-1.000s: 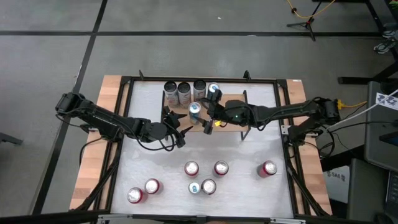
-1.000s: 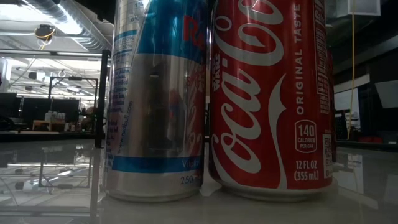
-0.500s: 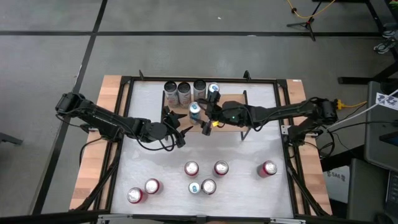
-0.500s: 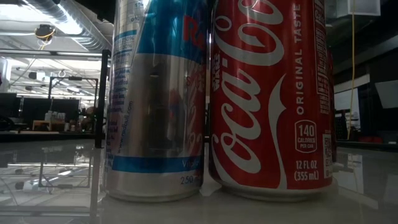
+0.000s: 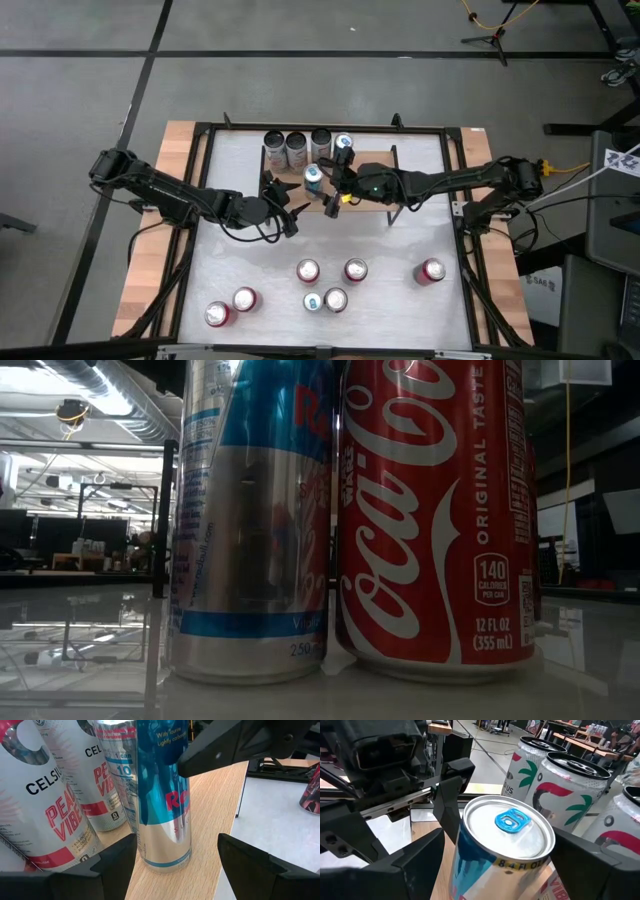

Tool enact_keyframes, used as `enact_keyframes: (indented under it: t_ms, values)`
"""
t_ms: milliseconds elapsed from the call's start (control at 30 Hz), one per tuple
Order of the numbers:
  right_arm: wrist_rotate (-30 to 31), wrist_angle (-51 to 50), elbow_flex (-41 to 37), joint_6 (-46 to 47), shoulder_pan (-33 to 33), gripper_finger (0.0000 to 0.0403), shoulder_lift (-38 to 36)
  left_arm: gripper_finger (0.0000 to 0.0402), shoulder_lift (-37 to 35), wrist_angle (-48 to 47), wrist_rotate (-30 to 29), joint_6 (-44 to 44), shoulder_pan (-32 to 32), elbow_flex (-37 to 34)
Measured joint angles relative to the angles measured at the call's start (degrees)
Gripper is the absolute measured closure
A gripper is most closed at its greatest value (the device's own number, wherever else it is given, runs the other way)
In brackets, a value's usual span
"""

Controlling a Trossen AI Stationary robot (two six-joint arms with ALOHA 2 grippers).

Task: Place canned beverage on shelf
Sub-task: Put the top blue soda can on the shelf

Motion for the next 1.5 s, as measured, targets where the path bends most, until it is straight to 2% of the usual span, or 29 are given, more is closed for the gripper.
enact_keyframes:
  t_ms: [300,600,700,1033,1500]
  values:
    - [0.00,0.00,0.00,0.99,0.02,0.0075,0.00,0.0131,0.00,0.00,-0.01,0.00,0.00,0.00]
    - [-0.02,0.02,0.00,1.68,0.04,0.0168,-0.07,0.0131,0.00,0.00,0.00,-0.02,-0.01,0.00]
    - [-0.04,0.02,0.00,1.68,0.09,0.0185,-0.07,0.0131,0.00,0.00,0.00,0.00,0.00,0.00]
    - [-0.02,-2.23,-0.11,3.13,0.04,0.0182,-1.72,0.0131,0.00,0.00,-0.01,-0.02,-0.02,0.00]
    - [-0.02,-16.89,-0.09,10.40,0.08,0.0179,-15.29,0.0131,0.00,0.00,-0.02,-0.02,-0.01,0.00]
